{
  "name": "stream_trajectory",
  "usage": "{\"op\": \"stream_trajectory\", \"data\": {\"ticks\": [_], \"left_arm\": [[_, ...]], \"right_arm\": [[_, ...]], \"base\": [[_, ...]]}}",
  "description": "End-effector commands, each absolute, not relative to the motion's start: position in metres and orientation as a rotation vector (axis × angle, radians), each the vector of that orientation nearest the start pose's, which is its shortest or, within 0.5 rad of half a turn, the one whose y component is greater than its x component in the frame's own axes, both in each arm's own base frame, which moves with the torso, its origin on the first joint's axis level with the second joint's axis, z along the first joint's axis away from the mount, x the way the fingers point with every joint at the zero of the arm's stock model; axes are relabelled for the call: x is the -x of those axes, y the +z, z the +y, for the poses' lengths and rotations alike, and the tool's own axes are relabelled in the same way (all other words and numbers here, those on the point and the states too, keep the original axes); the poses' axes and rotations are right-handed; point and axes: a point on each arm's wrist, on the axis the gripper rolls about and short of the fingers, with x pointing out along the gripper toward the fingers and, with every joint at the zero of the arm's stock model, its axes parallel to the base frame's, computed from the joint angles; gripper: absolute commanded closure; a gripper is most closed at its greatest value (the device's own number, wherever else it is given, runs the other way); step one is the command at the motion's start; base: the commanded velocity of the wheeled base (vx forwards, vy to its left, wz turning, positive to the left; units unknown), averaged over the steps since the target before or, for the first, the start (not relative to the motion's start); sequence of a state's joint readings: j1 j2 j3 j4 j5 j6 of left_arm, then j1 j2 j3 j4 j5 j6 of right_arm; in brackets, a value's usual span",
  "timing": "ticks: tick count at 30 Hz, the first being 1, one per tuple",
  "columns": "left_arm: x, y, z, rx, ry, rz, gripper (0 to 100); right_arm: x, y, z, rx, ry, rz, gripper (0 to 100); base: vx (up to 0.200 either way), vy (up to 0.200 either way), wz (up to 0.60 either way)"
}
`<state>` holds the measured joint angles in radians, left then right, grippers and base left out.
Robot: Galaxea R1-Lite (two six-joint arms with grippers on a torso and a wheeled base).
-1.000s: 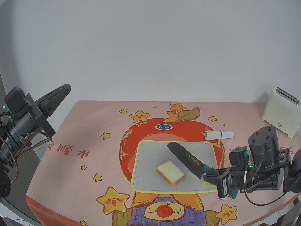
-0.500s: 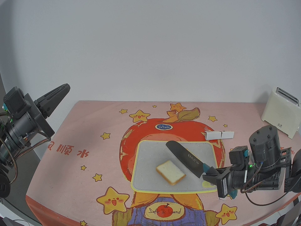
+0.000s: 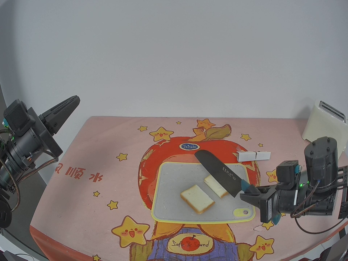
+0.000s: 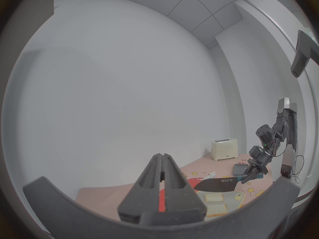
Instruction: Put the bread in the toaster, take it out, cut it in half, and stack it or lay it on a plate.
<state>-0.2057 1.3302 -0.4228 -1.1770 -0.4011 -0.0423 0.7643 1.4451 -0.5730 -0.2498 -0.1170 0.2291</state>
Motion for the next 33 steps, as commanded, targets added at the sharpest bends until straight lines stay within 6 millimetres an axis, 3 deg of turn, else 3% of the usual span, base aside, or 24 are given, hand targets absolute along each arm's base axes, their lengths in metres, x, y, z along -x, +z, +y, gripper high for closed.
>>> {"op": "stream_trajectory", "data": {"ticks": [1, 10, 33], "left_arm": [[-0.187, 0.227, -0.048, 0.014, -0.611, -0.26, 100], [-0.189, 0.229, -0.048, 0.013, -0.609, -0.266, 100], [-0.187, 0.228, -0.048, 0.013, -0.617, -0.266, 100]], "right_arm": [[-0.157, 0.154, 0.145, 0.033, 0.554, 0.6, 100], [-0.154, 0.152, 0.142, -0.024, 0.577, 0.487, 100], [-0.146, 0.145, 0.139, -0.014, 0.58, 0.492, 100]], "base": [[0.0, 0.0, 0.0], [0.0, 0.0, 0.0], [0.0, 0.0, 0.0]]}}
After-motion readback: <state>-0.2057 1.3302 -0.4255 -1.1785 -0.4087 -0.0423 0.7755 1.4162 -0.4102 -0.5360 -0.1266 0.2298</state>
